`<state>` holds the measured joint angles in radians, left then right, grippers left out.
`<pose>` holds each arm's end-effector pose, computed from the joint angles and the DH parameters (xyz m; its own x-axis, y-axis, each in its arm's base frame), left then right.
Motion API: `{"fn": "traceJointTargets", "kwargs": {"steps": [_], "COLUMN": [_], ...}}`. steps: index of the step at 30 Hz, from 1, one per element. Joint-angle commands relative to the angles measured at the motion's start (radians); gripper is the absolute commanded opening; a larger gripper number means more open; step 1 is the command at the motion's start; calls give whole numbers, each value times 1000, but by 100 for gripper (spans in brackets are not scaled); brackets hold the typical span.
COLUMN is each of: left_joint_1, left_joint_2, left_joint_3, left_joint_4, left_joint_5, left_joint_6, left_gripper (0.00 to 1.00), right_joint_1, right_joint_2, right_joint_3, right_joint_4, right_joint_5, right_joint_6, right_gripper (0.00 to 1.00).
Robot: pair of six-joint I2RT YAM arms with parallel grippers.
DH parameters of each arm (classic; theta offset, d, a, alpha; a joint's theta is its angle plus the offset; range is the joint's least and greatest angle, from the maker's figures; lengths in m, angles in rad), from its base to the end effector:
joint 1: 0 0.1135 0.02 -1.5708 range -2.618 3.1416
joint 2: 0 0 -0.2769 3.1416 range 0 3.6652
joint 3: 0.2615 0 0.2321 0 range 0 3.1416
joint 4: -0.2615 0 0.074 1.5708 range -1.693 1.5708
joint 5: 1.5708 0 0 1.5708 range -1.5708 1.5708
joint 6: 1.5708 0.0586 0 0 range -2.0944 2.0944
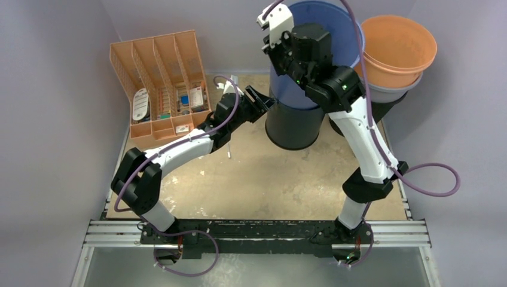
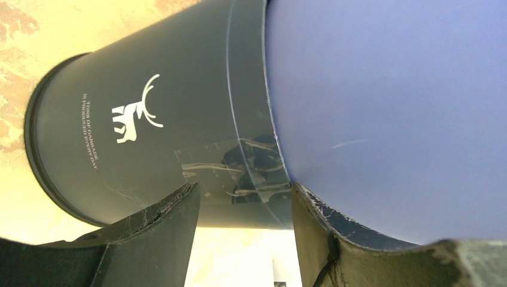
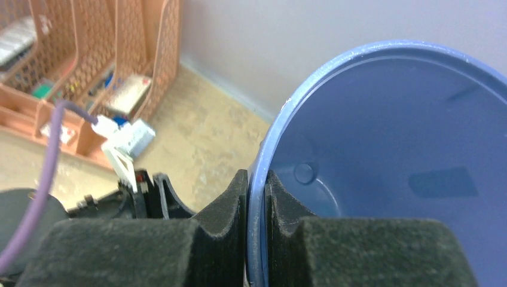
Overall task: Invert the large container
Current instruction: Pick up the container from the container.
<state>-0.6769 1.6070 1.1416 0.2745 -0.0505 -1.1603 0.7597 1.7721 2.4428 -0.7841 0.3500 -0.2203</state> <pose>0.3039 -0.2404 0.3181 -0.5972 -0.6949 -0.4006 0.0986 0.4320 -0.8964 0.2618 0.2209 0.5566 0.0073 -0.2762 -0.9611 -0.4082 0.8766 -0.2550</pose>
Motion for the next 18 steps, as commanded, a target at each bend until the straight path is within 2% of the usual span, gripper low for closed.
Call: {"fn": "traceJointTargets", "kwargs": {"steps": [1, 7, 12, 18], "left_joint_1": [-7, -4, -1, 27], "left_joint_2": [40, 33, 32, 31], "left_joint_3": [10, 9, 36, 69], "left_joint_4": [-77, -89, -109, -121], "left_joint_5": [-11, -14, -12, -3], "left_joint_6": [5, 9, 37, 58], "left_gripper": [56, 56, 56, 57], "right_joint_1": [36, 38, 38, 38], "right_joint_2": [-55, -165, -214, -362], "right_joint_3": [157, 79, 85, -57], "right_joint_4": [338, 466, 468, 500], "right_joint_5": [-67, -117, -136, -125], "right_joint_6": [-37, -21, 12, 66], "right_gripper": [0, 0, 0, 0]}}
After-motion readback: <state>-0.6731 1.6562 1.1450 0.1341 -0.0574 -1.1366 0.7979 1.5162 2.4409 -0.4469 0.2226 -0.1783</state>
